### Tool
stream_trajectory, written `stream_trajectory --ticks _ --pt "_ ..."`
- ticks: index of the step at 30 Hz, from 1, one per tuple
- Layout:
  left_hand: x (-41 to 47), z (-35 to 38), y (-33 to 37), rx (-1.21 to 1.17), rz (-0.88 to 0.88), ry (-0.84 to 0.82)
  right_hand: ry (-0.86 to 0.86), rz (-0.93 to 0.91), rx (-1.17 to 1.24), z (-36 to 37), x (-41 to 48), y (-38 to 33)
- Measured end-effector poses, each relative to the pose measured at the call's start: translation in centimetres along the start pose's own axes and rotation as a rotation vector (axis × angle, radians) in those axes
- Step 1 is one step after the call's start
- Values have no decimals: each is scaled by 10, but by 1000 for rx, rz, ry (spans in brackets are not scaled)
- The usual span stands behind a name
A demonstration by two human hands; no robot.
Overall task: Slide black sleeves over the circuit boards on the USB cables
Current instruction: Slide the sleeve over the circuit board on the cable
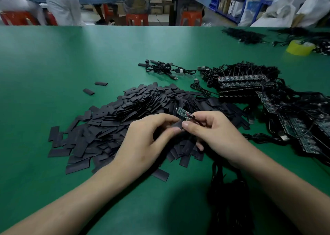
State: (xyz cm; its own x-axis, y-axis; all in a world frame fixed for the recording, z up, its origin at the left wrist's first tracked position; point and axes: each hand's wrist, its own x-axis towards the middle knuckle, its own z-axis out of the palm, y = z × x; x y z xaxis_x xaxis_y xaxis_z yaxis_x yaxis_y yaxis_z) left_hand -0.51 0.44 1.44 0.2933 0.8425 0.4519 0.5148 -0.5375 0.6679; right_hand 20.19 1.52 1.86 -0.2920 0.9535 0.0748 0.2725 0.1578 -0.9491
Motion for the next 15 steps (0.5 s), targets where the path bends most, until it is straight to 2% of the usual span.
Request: stream_trajectory --ticks 5,8,12,15 --pt "-5 2 -8 199 177 129 -1 9 -88 7 -5 1" --pt "-5 -1 -11 296 252 143 7 -11 -117 8 -7 -1" --pt "-8 -8 -15 276 266 193 119 -25 -90 -1 -9 -5" --pt "-10 -12 -15 283 302 259 97 -56 -130 -7 -15 -6"
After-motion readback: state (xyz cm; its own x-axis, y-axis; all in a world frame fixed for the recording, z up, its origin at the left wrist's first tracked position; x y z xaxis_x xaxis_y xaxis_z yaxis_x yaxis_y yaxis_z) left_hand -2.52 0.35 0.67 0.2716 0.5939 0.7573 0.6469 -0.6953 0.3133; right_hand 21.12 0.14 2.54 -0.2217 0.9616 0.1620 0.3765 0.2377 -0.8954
